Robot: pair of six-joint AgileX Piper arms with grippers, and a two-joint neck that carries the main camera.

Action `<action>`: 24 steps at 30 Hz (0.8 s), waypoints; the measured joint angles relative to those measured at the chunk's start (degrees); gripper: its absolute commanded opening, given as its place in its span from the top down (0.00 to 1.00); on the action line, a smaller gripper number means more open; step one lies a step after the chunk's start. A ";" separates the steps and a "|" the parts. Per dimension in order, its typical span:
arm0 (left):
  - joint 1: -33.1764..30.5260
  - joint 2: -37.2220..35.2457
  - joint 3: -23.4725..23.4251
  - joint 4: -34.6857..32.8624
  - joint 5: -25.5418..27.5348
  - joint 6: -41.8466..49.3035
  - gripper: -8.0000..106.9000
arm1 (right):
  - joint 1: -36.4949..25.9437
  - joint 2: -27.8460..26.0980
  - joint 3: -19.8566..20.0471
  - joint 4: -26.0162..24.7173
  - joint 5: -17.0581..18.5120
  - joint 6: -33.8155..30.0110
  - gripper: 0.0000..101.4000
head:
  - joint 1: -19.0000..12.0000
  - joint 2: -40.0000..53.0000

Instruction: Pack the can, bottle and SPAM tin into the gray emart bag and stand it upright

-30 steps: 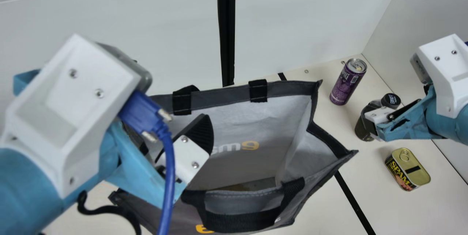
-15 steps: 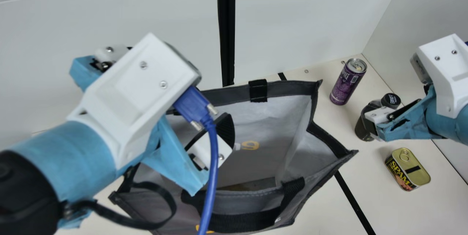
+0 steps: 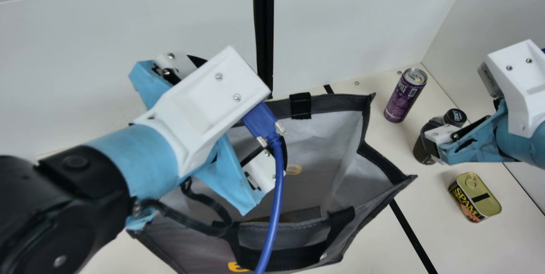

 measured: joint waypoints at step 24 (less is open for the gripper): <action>1.84 6.21 -1.25 -1.46 0.05 2.98 0.73 | 0.00 0.00 0.00 0.00 0.00 0.00 0.06 | 0.00 -0.09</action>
